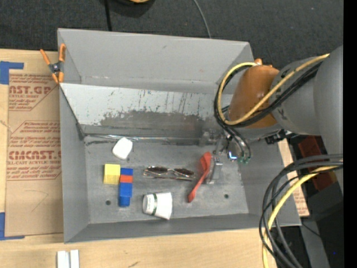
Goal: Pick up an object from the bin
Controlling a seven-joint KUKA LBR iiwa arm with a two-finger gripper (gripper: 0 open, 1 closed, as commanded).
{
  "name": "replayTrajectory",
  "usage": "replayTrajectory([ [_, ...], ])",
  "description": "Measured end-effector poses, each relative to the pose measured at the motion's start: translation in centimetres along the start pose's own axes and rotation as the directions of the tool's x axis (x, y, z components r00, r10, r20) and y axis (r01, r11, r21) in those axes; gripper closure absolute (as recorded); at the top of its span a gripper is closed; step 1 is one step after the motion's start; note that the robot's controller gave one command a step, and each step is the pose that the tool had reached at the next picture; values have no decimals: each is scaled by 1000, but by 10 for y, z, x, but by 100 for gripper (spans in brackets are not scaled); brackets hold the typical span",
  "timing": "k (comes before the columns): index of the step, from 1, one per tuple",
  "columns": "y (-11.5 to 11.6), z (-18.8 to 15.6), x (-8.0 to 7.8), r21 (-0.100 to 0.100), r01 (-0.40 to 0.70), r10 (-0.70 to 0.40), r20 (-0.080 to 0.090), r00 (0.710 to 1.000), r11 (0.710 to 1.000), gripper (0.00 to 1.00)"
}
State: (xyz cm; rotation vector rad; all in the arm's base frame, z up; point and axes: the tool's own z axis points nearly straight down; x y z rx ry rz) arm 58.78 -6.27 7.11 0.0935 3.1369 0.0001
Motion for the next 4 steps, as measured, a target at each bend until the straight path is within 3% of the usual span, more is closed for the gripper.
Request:
replayTrajectory([
  [1, 9, 1, 7, 1, 126, -126, 2, 992, 992, 0],
  [2, 29, 1, 22, 0, 346, -346, 1, 938, 938, 100],
  [3, 30, 1, 22, 0, 346, -346, 1, 938, 938, 100],
  [4, 30, -133, 8, 2, 344, -344, 5, 939, 939, 100],
])
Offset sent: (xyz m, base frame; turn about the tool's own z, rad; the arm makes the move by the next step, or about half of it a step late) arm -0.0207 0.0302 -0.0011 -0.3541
